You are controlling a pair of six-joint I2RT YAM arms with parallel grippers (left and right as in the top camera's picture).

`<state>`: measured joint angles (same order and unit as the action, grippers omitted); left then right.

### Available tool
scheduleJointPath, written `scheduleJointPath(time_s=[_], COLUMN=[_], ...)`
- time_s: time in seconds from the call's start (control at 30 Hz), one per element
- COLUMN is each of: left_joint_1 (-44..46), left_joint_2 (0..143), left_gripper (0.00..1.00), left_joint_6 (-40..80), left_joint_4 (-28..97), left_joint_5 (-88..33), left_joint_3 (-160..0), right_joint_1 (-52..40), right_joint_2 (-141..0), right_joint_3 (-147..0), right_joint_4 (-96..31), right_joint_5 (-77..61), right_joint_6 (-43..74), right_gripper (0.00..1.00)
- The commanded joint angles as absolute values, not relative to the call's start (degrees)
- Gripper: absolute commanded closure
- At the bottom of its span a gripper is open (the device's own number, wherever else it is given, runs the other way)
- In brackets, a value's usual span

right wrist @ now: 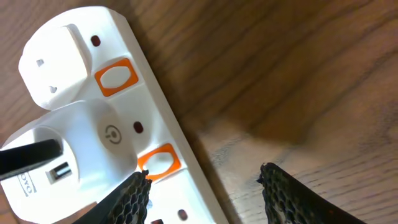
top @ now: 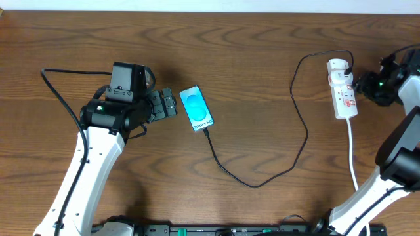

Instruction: Plug charger to phone and switch on socket

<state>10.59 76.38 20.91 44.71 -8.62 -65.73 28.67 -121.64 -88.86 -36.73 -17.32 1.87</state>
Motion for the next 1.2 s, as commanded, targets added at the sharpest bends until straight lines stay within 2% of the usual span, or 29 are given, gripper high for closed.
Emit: scheduleJointPath(time_s=[0.0, 0.23, 0.37, 0.47, 0.67, 0.77, 0.83, 0.87, 1.17], left_joint_1=[10.3, 10.3, 10.3, 10.3, 10.3, 10.3, 10.3, 10.3, 10.3], left_joint_2=[76.7, 76.7, 76.7, 76.7, 76.7, 76.7, 76.7, 76.7, 76.7], left_gripper=[0.01, 0.00, 0.01, 0.01, 0.01, 0.01, 0.01, 0.01, 0.01], left_joint_6=[20.4, 20.4, 20.4, 20.4, 20.4, 20.4, 20.4, 20.4, 20.4], left_joint_4=[44.8, 44.8, 44.8, 44.8, 44.8, 44.8, 44.8, 44.8, 44.8], left_joint_5=[-7.9, -7.9, -7.9, -7.9, -7.9, -7.9, -7.9, -7.9, -7.9], left_joint_3=[-66.2, -66.2, -66.2, -66.2, -66.2, -66.2, -66.2, -66.2, -66.2], right_joint_1=[31.9, 39.0, 38.7, 38.0, 37.4, 37.0, 36.4, 35.9, 30.4], right_joint_2=[-122.2, -122.2, -122.6, -123.5, -125.2, -125.3, -125.5, -125.9, -127.6], right_joint_3=[-88.4, -88.4, -88.4, -88.4, -88.4, -88.4, -88.4, -88.4, -88.4], right_joint_4=[-36.7, -36.6, -36.2, -36.3, -36.3, -35.6, -34.3, -33.0, -29.1], right_joint_5=[-25.2, -39.0, -40.7, -40.7, -36.5, -36.1, -34.8, -33.0, -24.7], right_joint_6=[0.1, -0.9, -1.8, -4.4, -9.3, -10.9, -12.1, -12.1, -13.0], right_gripper=[0.42, 0.36, 0.28, 0.28, 0.30, 0.28, 0.18, 0.17, 0.18])
